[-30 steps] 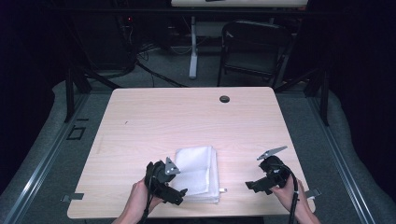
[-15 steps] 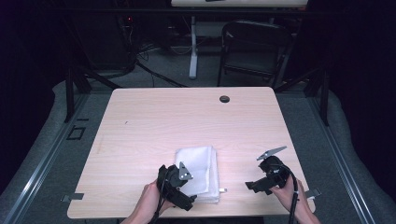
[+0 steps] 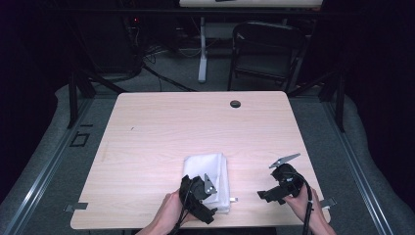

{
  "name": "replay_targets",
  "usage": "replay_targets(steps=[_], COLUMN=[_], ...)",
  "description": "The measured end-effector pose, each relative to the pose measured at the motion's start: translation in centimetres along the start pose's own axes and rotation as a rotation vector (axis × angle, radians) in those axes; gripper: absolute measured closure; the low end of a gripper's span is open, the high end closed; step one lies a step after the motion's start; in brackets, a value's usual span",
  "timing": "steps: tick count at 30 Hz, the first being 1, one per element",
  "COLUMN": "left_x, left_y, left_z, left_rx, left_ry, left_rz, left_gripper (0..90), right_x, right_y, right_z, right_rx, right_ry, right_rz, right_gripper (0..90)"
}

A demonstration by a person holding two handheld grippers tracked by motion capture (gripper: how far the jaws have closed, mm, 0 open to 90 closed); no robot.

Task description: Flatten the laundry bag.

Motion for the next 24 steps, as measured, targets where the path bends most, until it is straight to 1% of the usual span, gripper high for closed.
replay_targets(steps=[1, 2, 4, 5, 6, 8, 10, 11, 12, 13, 14, 15, 16, 17, 18, 19, 20, 21, 22, 23, 24], left_x=[0.0, 0.0, 0.0, -0.1, -0.2, -0.2, -0.1, -0.1, 0.0, 0.0, 0.2, 0.2, 0.3, 0.4, 0.5, 0.5, 0.5, 0.5, 0.4, 0.3, 0.2], left_y=[0.2, 0.3, 0.5, 0.6, 0.6, 0.5, 0.4, 0.2, 0.2, 0.1, -0.1, -0.1, -0.2, -0.1, -0.1, -0.1, -0.1, -0.2, -0.4, -0.6, -0.8], left_z=[0.1, 0.1, 0.3, 0.4, 0.5, 0.6, 0.7, 0.7, 0.8, 0.8, 0.9, 1.0, 1.0, 0.9, 0.8, 0.8, 0.8, 0.9, 0.9, 1.0, 1.1], left_rx=[0.001, -0.008, -0.003, 0.001, 0.003, 0.017, 0.031, 0.04, 0.051, 0.055, 0.069, 0.08, 0.078, 0.073, 0.074, 0.074, 0.076, 0.082, 0.087, 0.101, 0.121], left_ry=[0.004, 0.012, 0.01, 0.01, 0.025, 0.02, 0.027, 0.027, 0.023, 0.03, 0.032, 0.036, 0.039, 0.044, 0.047, 0.049, 0.052, 0.052, 0.052, 0.048, 0.04], left_rz=[0.009, 0.016, 0.028, 0.037, 0.053, 0.054, 0.048, 0.048, 0.055, 0.048, 0.033, 0.028, 0.024, 0.011, -0.003, -0.007, -0.007, -0.01, -0.011, -0.008, -0.008], left_gripper=[7.9, 9.1, 14.0, 14.9, 15.4, 17.8, 25.7, 29.0, 32.2, 36.1, 42.0, 49.1, 53.9, 59.1, 65.1, 72.1, 74.8, 79.0, 82.4, 84.2, 85.8], right_x=[0.0, 0.1, 0.1, 0.1, 0.1, 0.0, 0.0, 0.1, 0.1, 0.1, 0.0, 0.0, 0.0, 0.0, -0.1, -0.3, -0.2, -0.3, -0.3, -0.3, -0.5], right_y=[0.0, 0.0, 0.0, 0.1, 0.1, 0.1, 0.1, 0.1, 0.0, 0.1, 0.1, 0.1, 0.0, 0.0, 0.1, 0.0, 0.0, 0.0, 0.0, -0.1, -0.1], right_z=[0.0, -0.1, -0.2, -0.2, -0.2, -0.1, -0.1, -0.2, -0.2, -0.2, -0.2, -0.2, -0.2, -0.2, -0.1, 0.0, 0.0, 0.0, 0.1, 0.1, 0.2], right_rx=[-0.001, -0.011, -0.014, -0.014, -0.012, -0.01, -0.009, -0.016, -0.018, -0.016, -0.014, -0.014, -0.023, -0.018, 0.0, 0.002, 0.001, 0.002, 0.011, 0.006, 0.02], right_ry=[-0.001, -0.007, -0.007, -0.008, -0.006, 0.001, 0.0, -0.008, -0.01, -0.014, -0.009, -0.01, -0.018, -0.02, -0.009, -0.01, -0.016, -0.021, -0.021, -0.035, -0.029], right_rz=[0.001, -0.008, -0.009, -0.008, -0.004, -0.005, -0.009, -0.018, -0.013, -0.014, -0.005, -0.002, -0.004, -0.005, -0.01, 0.003, 0.001, 0.009, -0.004, 0.002, 0.007], right_gripper=[3.0, 3.1, 3.1, 3.1, 3.1, 3.2, 3.4, 3.6, 3.9, 4.2, 4.4, 4.4, 4.4, 4.4, 4.6, 4.8, 5.1, 6.4, 7.4, 7.6, 8.1])
Point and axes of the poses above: each handheld gripper's, and its own axes: y roughly forward along the jaws, z roughly out of its top, x roughly to its right, the point moved 10 cm from there along y, roughly forward along the jaws, and after that the axes turned 4 degrees about x, right-handed, at the moved point
